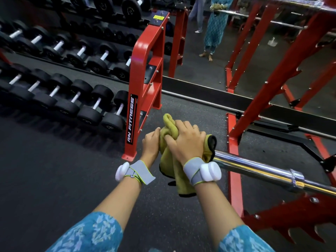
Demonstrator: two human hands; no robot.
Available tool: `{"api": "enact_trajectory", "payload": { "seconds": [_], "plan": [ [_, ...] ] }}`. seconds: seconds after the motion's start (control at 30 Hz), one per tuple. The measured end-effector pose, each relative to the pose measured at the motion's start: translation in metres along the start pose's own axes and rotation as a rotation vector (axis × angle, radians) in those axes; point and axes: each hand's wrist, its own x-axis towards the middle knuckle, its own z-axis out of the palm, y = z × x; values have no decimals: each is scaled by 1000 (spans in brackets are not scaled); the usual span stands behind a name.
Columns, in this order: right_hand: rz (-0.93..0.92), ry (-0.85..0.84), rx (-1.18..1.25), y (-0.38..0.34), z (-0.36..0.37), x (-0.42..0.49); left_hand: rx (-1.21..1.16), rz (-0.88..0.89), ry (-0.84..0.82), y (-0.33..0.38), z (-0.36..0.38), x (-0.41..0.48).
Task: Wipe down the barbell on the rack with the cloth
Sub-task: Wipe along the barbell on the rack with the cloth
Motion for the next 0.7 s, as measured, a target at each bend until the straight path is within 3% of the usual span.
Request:
{"api": "enact_trajectory", "payload": {
  "seconds": [0.17, 0.33, 0.5, 0.7],
  "plan": [
    [-146, 105, -25, 16, 3, -23, 29, 23, -41, -7, -2, 7],
    [-22, 181, -47, 56, -13, -33, 93, 29, -74, -1, -3, 6],
    [115, 154, -49, 48, -17, -26, 87, 54, -10, 11, 3, -8],
    [-40, 79, -58, 0, 3, -25, 78, 24, 27, 6, 2, -8]
  ]
}}
